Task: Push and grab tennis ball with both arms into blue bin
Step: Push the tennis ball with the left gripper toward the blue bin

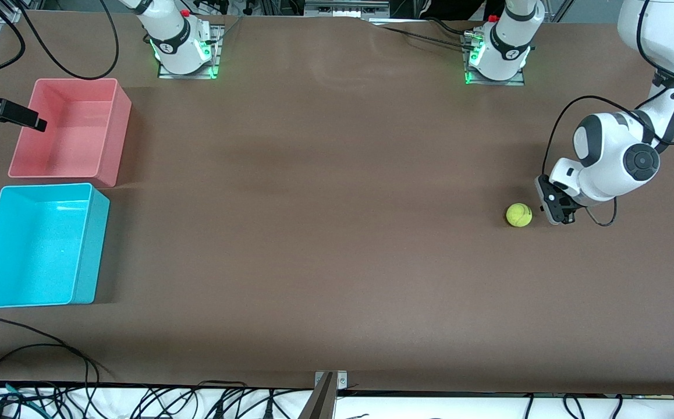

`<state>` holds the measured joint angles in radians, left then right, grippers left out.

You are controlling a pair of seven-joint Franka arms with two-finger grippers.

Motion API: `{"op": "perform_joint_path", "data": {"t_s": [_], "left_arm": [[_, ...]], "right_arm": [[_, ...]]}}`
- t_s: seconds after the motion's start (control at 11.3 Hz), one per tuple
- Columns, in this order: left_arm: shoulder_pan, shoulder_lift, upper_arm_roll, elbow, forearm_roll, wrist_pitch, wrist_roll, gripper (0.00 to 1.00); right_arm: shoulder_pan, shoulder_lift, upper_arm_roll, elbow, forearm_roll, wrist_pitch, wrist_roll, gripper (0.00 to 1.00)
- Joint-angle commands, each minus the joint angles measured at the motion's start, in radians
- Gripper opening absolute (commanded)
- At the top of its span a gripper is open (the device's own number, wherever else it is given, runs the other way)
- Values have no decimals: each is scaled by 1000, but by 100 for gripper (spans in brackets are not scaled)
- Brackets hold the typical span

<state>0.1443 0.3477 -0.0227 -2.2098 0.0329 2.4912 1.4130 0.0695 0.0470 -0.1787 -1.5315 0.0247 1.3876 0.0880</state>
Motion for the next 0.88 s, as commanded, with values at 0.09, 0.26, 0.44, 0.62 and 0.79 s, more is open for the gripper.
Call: {"op": "perform_joint_path", "data": {"t_s": [0.09, 0.26, 0.44, 0.62, 0.79], "left_arm": [[15, 65, -3, 33, -31, 69, 173, 0], [15, 82, -3, 45, -31, 69, 175, 0], [11, 91, -5, 54, -34, 71, 173, 0], [-9, 111, -13, 58, -89, 71, 169, 0], [-78, 131, -20, 105, -134, 71, 118, 0]], "right_arm": [[1, 7, -2, 17, 6, -2, 2, 100], [1, 7, -4, 17, 6, -2, 2, 100], [0, 7, -2, 17, 6, -2, 2, 100], [0, 7, -2, 17, 6, 1, 2, 100], [1, 7, -2, 17, 4, -1, -10, 100]]}}
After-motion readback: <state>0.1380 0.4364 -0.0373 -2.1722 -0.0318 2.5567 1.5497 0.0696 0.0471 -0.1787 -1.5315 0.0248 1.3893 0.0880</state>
